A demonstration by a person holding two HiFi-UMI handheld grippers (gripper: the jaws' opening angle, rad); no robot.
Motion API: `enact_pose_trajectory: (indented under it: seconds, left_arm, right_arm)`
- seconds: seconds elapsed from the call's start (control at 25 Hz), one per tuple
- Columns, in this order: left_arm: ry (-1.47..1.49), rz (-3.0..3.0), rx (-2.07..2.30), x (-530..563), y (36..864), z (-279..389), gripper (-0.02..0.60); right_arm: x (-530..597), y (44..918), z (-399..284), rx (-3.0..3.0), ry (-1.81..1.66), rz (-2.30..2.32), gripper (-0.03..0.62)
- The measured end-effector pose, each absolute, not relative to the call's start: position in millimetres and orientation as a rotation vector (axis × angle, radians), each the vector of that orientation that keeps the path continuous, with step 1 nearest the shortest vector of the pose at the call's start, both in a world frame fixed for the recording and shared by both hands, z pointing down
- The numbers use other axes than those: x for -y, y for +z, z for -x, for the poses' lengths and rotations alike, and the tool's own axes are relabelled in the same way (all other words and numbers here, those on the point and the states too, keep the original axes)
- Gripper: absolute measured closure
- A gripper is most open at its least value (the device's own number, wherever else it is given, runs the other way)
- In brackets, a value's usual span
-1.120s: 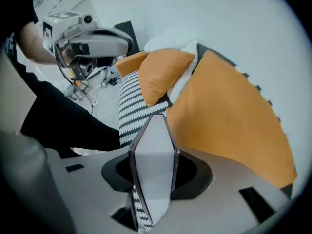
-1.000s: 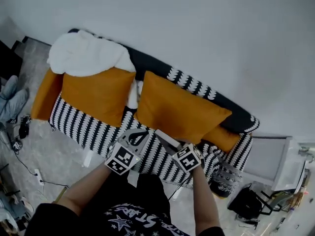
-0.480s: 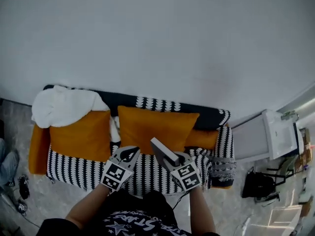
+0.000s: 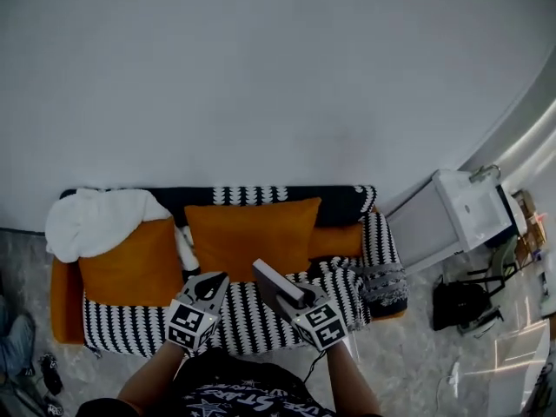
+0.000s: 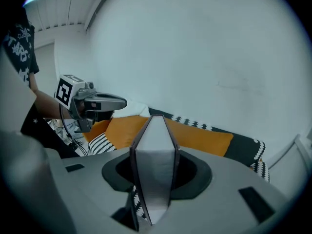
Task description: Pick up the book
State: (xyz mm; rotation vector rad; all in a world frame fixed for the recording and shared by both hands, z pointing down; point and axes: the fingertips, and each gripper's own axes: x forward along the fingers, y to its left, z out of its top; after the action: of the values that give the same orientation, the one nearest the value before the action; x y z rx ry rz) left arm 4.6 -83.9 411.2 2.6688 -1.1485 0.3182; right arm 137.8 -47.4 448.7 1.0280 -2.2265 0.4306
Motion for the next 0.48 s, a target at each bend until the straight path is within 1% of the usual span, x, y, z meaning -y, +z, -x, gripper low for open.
enact_pose_trajectory:
  seconds: [0.2, 0.36, 0.48]
  left_arm:
    - [0.310, -2.688, 1.171, 57, 401, -18, 0.574]
    - [0.343, -2.670, 1.160, 22, 406, -35, 0.574]
    - [0.364, -2.665, 1.153, -8, 408, -47, 0.574]
  right_arm:
    - [17, 450, -147, 2.253, 0.439, -1.013, 0.447]
    - [-5, 435, -166, 2.292, 0.394, -1.092, 0.447]
    - [-25, 431, -179, 2.324, 0.430, -1.115, 0.447]
